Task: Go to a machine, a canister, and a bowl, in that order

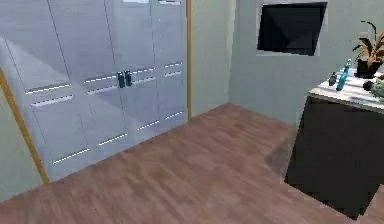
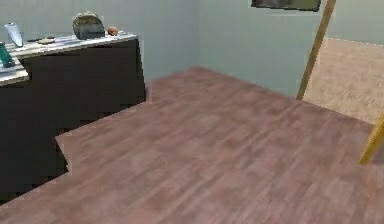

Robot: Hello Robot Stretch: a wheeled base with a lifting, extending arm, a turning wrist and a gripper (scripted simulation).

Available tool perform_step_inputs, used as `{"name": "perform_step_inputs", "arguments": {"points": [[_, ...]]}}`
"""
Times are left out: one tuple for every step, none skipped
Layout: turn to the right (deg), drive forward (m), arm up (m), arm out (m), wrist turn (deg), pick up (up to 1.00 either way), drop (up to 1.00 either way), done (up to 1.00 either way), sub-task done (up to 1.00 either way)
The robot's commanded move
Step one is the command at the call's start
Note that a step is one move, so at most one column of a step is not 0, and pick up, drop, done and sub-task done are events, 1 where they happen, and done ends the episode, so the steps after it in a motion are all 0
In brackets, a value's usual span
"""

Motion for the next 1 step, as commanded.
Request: {"name": "perform_step_inputs", "arguments": {"points": [[-39.0, 0.00, 0.00, 0.00, 0.0, 0.00, 0.00, 0.00, 0.00]]}}
